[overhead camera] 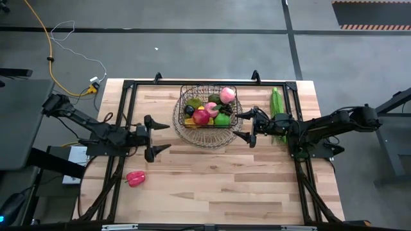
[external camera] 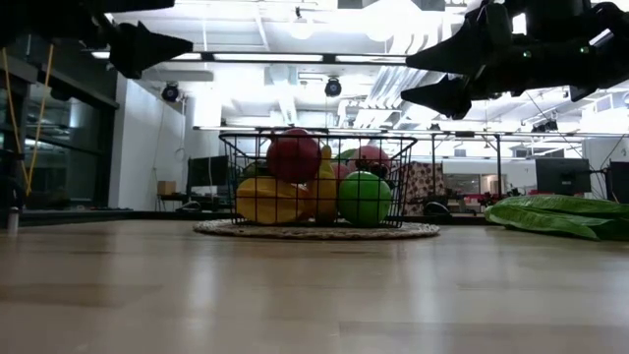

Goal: Build produce basket
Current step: Put the red bell pepper into the black wire basket

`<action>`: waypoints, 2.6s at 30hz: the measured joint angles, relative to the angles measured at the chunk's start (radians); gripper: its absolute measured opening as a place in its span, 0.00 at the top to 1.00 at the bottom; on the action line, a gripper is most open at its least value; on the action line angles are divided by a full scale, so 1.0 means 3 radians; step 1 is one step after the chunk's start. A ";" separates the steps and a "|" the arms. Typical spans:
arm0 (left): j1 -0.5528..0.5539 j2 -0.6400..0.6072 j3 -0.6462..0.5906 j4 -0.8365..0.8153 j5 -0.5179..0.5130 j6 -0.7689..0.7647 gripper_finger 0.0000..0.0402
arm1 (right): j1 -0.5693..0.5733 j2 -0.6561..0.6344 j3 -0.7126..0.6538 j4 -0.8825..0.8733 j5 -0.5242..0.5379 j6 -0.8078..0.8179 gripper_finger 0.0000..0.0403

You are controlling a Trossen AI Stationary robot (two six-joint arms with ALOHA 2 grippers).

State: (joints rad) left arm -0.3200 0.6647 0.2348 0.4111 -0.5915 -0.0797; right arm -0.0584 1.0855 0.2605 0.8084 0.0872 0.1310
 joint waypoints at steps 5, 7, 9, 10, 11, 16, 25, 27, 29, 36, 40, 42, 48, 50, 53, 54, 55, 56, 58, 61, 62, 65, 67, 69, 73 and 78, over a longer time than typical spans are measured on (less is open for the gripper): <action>0.0020 -0.0030 -0.0001 -0.0013 0.0076 -0.0103 0.04 | -0.0001 -0.0001 0.0001 0.0013 0.0107 -0.0006 0.03; 0.0020 -0.0019 -0.0001 -0.0009 0.0109 -0.0110 0.04 | -0.0001 -0.0001 0.0000 0.0010 0.0116 -0.0025 0.03; 0.0021 0.0002 -0.0001 -0.0015 0.0107 -0.0133 0.04 | -0.0001 -0.0001 -0.0001 0.0012 0.0116 -0.0025 0.03; 0.0021 0.0002 -0.0001 -0.0019 0.0106 -0.0135 0.04 | -0.0001 -0.0001 0.0001 0.0011 0.0116 -0.0025 0.03; 0.0021 0.0000 -0.0001 -0.0011 0.0105 -0.0134 0.04 | -0.0001 -0.0001 0.0001 0.0010 0.0116 -0.0025 0.03; 0.0021 0.0000 -0.0001 -0.0010 0.0102 -0.0107 0.04 | -0.0001 -0.0001 0.0000 -0.0013 0.0067 -0.0025 0.03; 0.0021 0.0000 -0.0001 -0.0011 0.0106 -0.0089 0.04 | -0.0001 -0.0001 0.0001 -0.0017 -0.0137 -0.0027 0.03; 0.0021 0.0000 -0.0001 -0.0012 0.0128 -0.0105 0.04 | -0.0001 -0.0001 0.0001 -0.0039 -0.0137 -0.0027 0.03; 0.0021 0.0000 -0.0001 -0.0011 0.0127 -0.0105 0.04 | -0.0001 -0.0001 0.0001 -0.0047 -0.0138 -0.0027 0.03; 0.0021 0.0000 -0.0001 -0.0010 0.0117 -0.0098 0.04 | -0.0001 -0.0001 0.0000 -0.0063 -0.0120 -0.0027 0.03; 0.0021 0.0000 -0.0001 -0.0011 0.0097 -0.0072 0.04 | 0.0000 -0.0001 0.0000 -0.0063 -0.0119 -0.0028 0.03; 0.0021 0.0000 -0.0001 -0.0011 0.0097 -0.0072 0.04 | 0.0000 -0.0001 0.0000 -0.0063 -0.0118 -0.0028 0.03; 0.0021 0.0000 -0.0001 -0.0011 0.0099 -0.0072 0.04 | 0.0000 -0.0001 0.0001 -0.0063 -0.0118 -0.0028 0.03; 0.0021 0.0000 -0.0001 -0.0011 0.0099 -0.0072 0.04 | -0.0001 -0.0001 0.0001 -0.0062 -0.0117 -0.0028 0.03; 0.0021 0.0000 0.0000 -0.0012 0.0099 -0.0072 0.04 | 0.0000 -0.0001 -0.0001 -0.0062 -0.0117 -0.0028 0.03; 0.0021 0.0000 0.0000 -0.0010 0.0099 -0.0072 0.04 | -0.0001 -0.0001 0.0000 -0.0062 -0.0117 -0.0028 0.03; 0.0021 0.0000 0.0000 -0.0010 0.0099 -0.0072 0.04 | 0.0000 -0.0001 0.0000 -0.0062 -0.0117 -0.0028 0.03; 0.0021 0.0000 0.0000 -0.0010 0.0099 -0.0072 0.04 | 0.0000 -0.0001 0.0001 -0.0062 -0.0117 -0.0028 0.03; 0.0021 0.0000 0.0000 -0.0010 0.0099 -0.0072 0.04 | 0.0000 -0.0001 0.0000 -0.0062 -0.0117 -0.0028 0.03; 0.0021 0.0000 0.0000 -0.0010 0.0100 -0.0072 0.04 | -0.0001 -0.0001 0.0001 -0.0061 -0.0116 -0.0031 0.03; 0.0021 0.0000 0.0000 -0.0010 0.0101 -0.0072 0.04 | 0.0000 -0.0001 0.0000 -0.0061 -0.0116 -0.0048 0.03; 0.0021 0.0000 0.0000 -0.0011 0.0101 -0.0072 0.04 | -0.0001 -0.0001 0.0000 -0.0061 -0.0115 -0.0065 0.03; 0.0021 0.0000 0.0000 -0.0012 0.0101 -0.0072 0.04 | 0.0001 -0.0001 0.0000 -0.0061 -0.0116 -0.0065 0.03; 0.0021 0.0000 0.0000 -0.0011 0.0101 -0.0072 0.04 | -0.0001 -0.0001 0.0001 -0.0061 -0.0116 -0.0065 0.03; 0.0021 0.0000 0.0000 -0.0011 0.0101 -0.0072 0.04 | 0.0000 -0.0001 0.0001 -0.0061 -0.0115 -0.0090 0.03; 0.0021 0.0000 0.0000 -0.0012 0.0101 -0.0072 0.04 | -0.0001 -0.0001 0.0000 -0.0061 -0.0115 -0.0089 0.03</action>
State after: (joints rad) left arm -0.3138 0.6647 0.2348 0.4076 -0.5613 -0.1013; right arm -0.0586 1.0851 0.2605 0.7902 0.0528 0.1043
